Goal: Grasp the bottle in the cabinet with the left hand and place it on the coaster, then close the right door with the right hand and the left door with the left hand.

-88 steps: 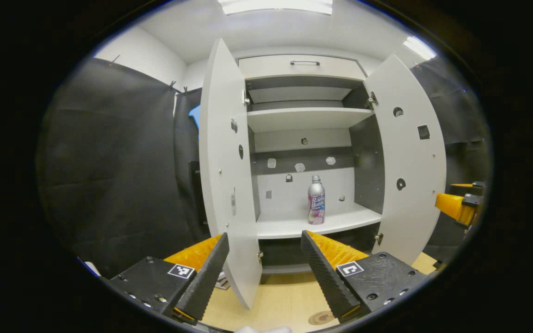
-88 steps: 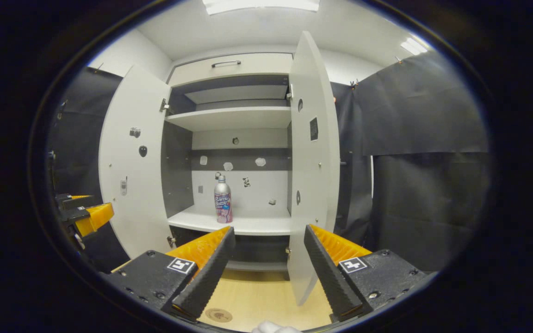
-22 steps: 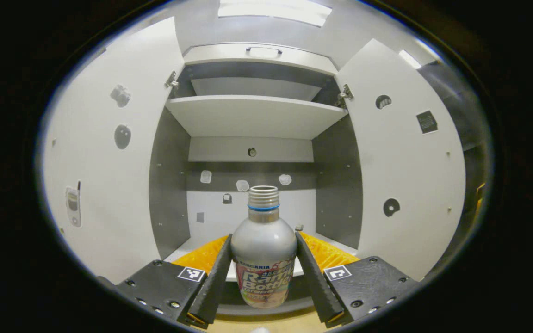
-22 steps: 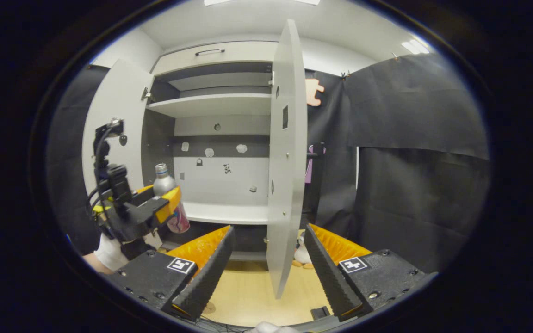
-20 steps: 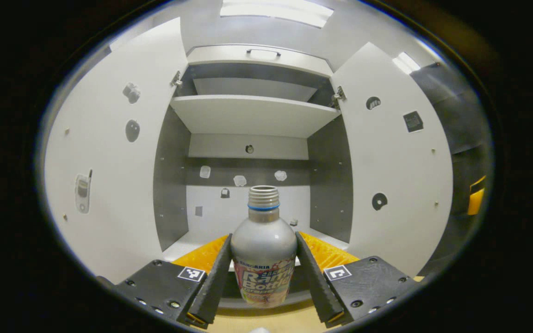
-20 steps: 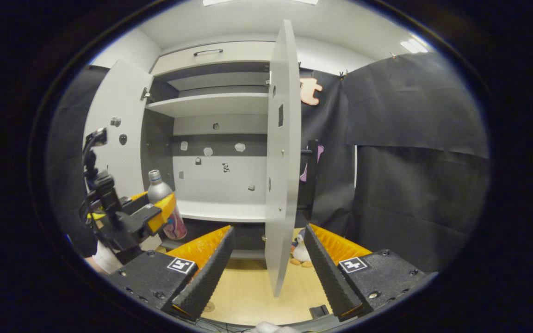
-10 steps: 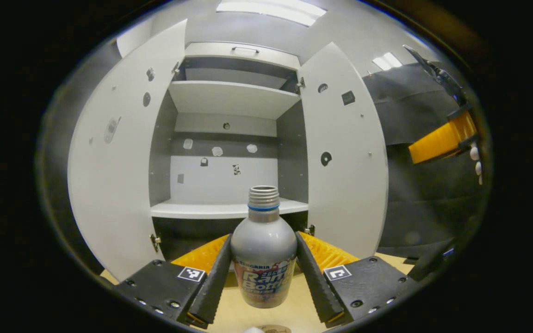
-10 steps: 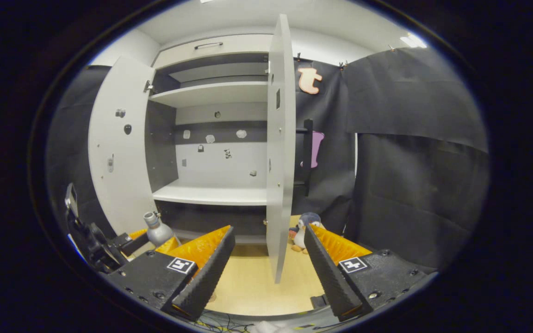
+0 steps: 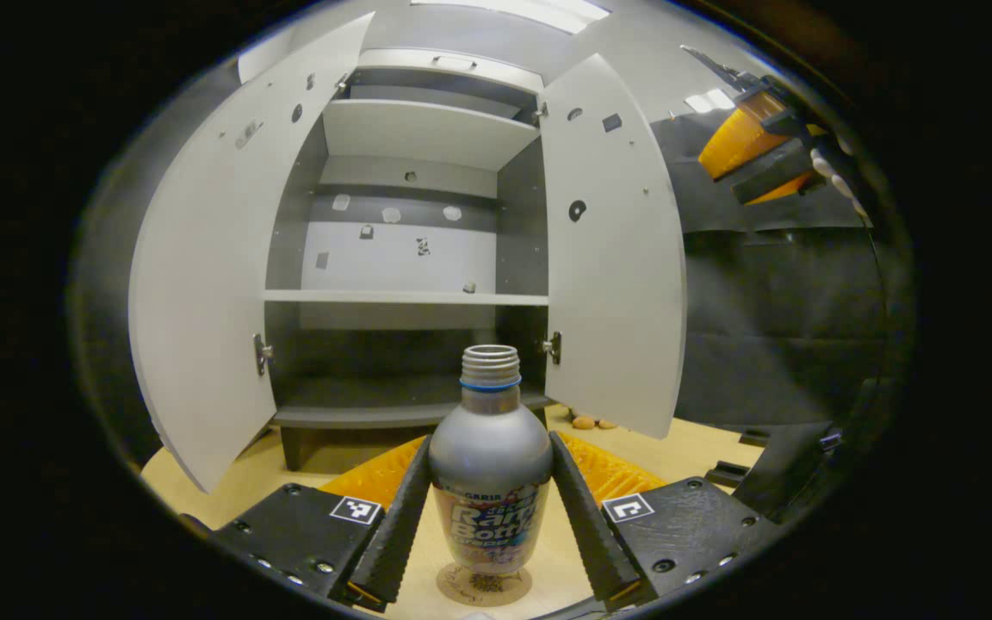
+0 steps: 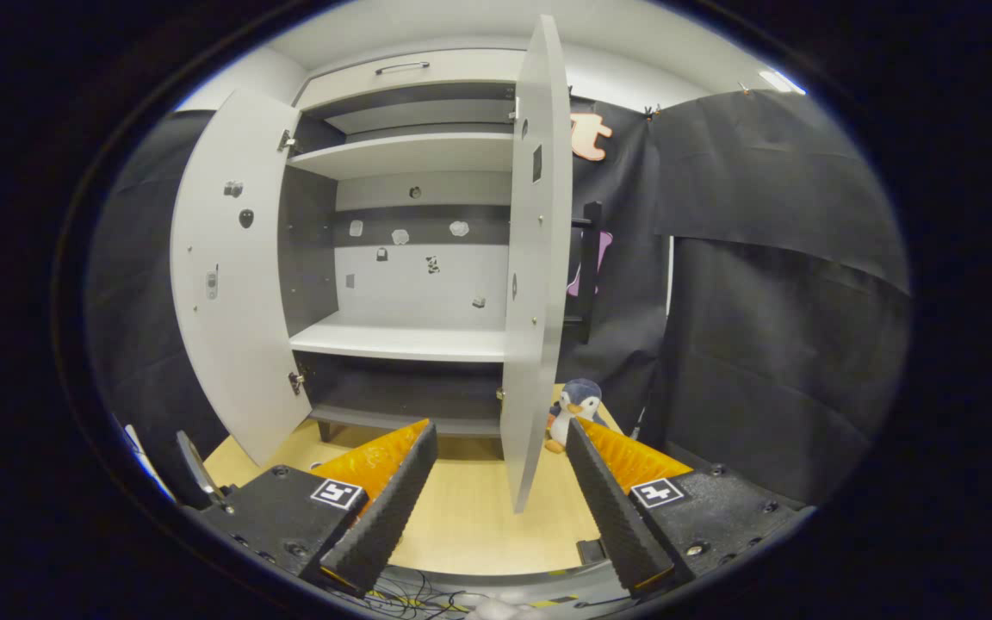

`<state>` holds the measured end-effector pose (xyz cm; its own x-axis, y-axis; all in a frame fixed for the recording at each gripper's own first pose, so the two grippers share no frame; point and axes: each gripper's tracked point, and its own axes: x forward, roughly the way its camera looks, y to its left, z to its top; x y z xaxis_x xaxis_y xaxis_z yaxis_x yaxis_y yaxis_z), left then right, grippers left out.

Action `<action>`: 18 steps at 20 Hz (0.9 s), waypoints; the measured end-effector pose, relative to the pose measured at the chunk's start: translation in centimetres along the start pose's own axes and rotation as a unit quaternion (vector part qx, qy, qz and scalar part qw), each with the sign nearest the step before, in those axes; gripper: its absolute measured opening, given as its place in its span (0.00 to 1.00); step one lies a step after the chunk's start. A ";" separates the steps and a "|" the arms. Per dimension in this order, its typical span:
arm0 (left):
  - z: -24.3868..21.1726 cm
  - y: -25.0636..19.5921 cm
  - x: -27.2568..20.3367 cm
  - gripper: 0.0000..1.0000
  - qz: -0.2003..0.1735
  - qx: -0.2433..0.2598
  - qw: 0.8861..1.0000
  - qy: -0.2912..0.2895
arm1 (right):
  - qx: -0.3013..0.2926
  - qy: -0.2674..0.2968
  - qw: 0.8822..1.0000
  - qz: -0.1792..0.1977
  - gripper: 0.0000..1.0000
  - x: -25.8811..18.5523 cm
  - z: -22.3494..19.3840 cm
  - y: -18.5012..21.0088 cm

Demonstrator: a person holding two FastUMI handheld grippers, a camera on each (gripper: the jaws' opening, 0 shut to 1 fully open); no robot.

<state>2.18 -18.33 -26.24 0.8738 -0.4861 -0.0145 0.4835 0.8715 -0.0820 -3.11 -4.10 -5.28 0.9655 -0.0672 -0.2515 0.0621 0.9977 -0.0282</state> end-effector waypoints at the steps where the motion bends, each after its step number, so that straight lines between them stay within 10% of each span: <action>1: -0.8 0.1 0.0 0.82 0.001 -0.005 1.000 0.000 | -0.003 0.002 1.000 0.000 0.98 0.1 0.0 0.1; 18: -6.5 -0.2 0.2 0.81 -0.027 0.002 1.000 0.005 | -0.028 0.018 0.999 0.021 0.98 1.3 -0.6 3.3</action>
<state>1.93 -19.03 -32.73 0.8463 -0.5323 -0.0201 0.5294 0.8447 -0.0792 -1.80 -0.94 -6.25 0.9572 -0.0266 -0.2881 0.0065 0.9975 -0.0704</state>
